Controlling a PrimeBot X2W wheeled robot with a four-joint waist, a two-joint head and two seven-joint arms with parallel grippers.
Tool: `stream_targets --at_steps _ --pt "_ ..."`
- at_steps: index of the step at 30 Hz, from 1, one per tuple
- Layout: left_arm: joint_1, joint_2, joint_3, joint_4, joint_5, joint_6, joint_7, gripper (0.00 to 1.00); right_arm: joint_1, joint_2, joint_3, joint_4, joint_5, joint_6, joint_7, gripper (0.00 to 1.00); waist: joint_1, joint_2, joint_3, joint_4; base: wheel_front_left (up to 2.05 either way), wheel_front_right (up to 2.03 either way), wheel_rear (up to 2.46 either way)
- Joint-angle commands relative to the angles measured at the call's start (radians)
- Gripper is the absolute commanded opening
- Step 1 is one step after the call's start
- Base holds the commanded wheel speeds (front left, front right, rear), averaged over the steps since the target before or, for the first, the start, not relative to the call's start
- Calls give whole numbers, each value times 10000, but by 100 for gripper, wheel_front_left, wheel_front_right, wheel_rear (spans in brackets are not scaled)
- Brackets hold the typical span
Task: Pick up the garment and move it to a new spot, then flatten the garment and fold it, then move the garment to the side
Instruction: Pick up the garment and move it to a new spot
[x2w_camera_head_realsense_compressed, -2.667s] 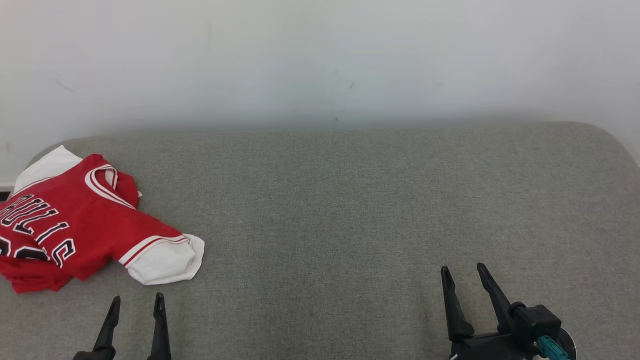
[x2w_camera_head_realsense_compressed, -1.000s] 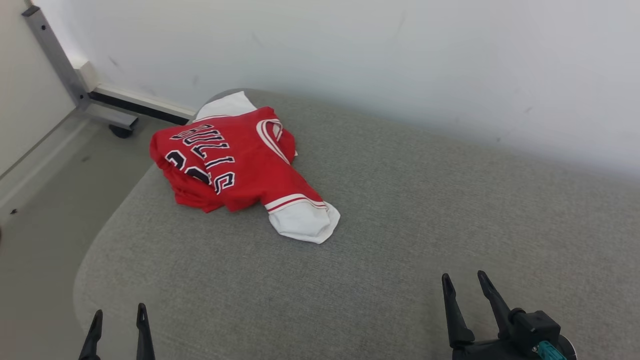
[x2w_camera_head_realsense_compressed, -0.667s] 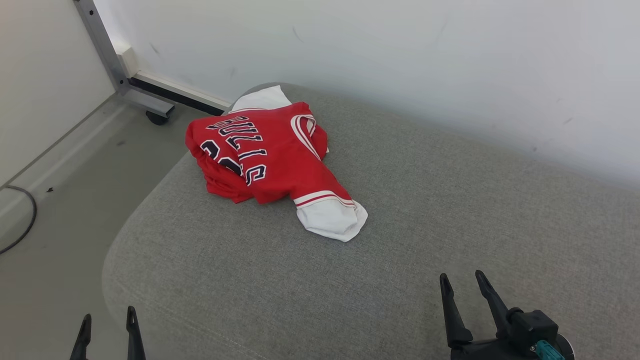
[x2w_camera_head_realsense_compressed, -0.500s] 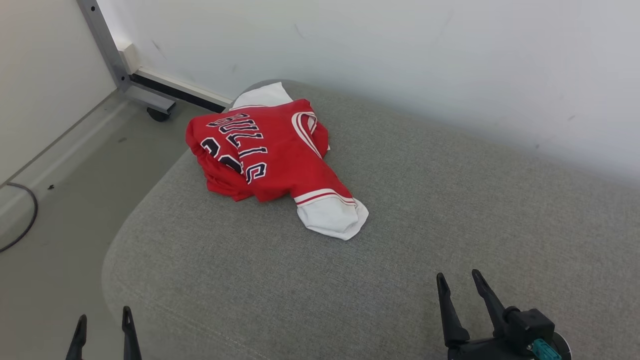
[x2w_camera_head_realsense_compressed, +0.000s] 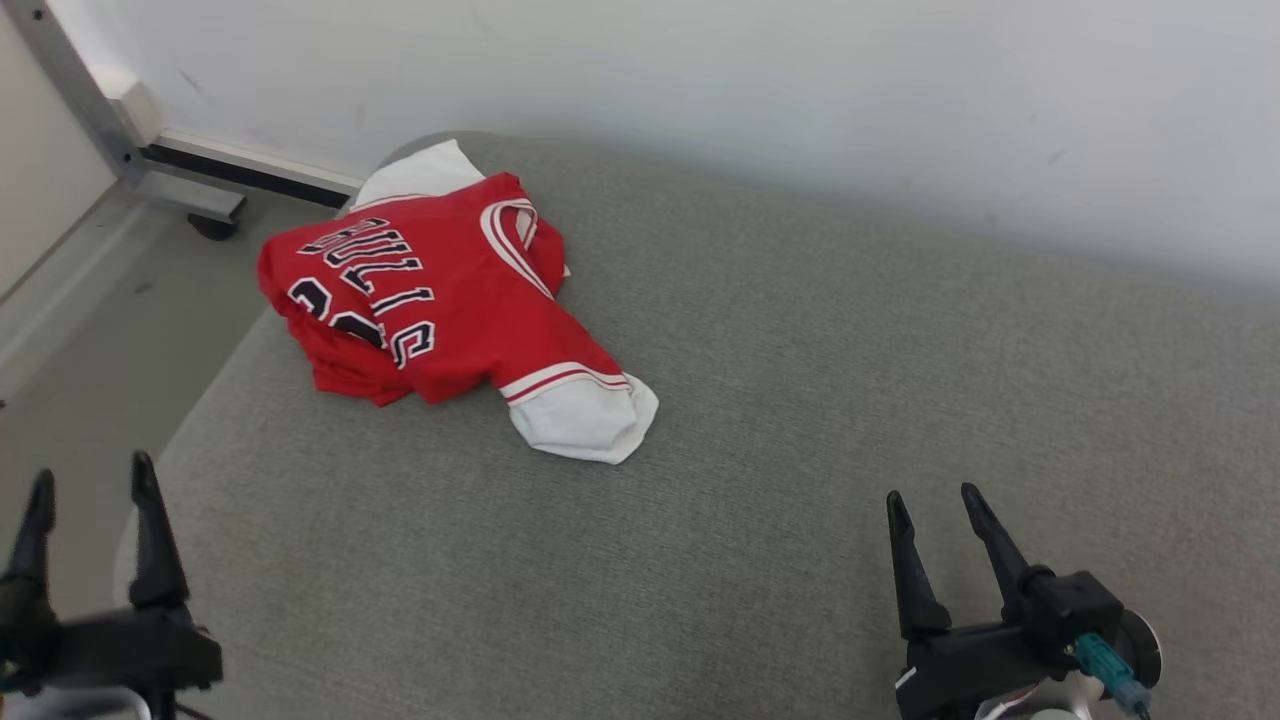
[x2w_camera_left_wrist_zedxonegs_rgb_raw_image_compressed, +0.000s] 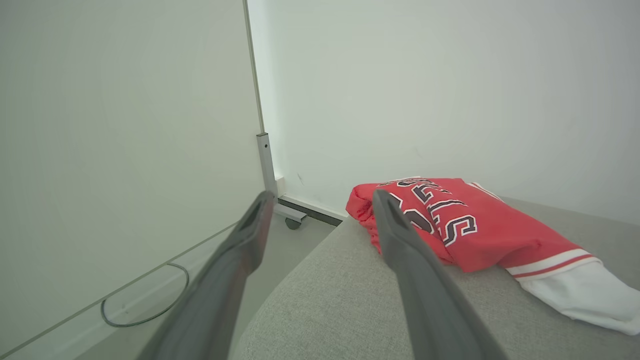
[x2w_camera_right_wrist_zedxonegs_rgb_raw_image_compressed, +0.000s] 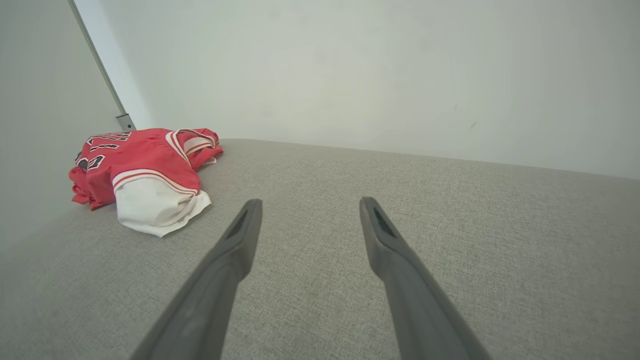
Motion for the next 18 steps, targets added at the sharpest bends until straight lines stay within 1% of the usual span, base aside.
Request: stream_targets --at_steps 1,3,4,6,7,8,10,11,13,18 --pt "-493 170 26 66 -129 -68 -34 100 -150 6 -60 -67 -89 -21 -10 100 0 0 768 -813 0 0 0" --pt "-1081 462 -21 265 -272 -110 -27 100 -297 6 -176 -200 -182 -21 -9 100 0 0 1074 -1133 0 0 0" --pt "-1081 462 -21 265 -272 -110 -27 100 -297 6 -176 -200 -182 -21 -9 100 0 0 1074 -1133 0 0 0" --pt "-1706 726 33 461 -546 -161 2 100 -435 9 -241 -340 -213 -21 -9 100 0 0 1376 -1475 0 0 0" --pt "-1994 922 -36 533 -496 -162 30 100 -502 8 -291 -406 -222 -21 -10 100 0 0 1526 -1644 0 0 0" --pt "-2333 988 -86 652 -663 -167 59 100 -547 8 -344 -455 -237 -21 -9 100 0 0 1660 -1778 0 0 0" --pt "-2847 1314 -230 902 -706 -206 201 100 -642 9 -368 -534 -228 -21 -7 100 0 0 1923 -2087 0 0 0" --pt "-3156 1359 -276 1004 -878 -215 242 100 -685 11 -406 -578 -219 -21 -9 100 0 0 2033 -2201 0 0 0" --pt "-3589 1692 -402 1245 -907 -236 372 100 -802 12 -420 -687 -182 -21 -8 100 0 0 2263 -2465 0 0 0" --pt "-4557 2285 -658 1951 -1247 -234 770 100 -981 14 -483 -892 -73 -21 -8 100 0 0 2722 -3048 0 0 0"
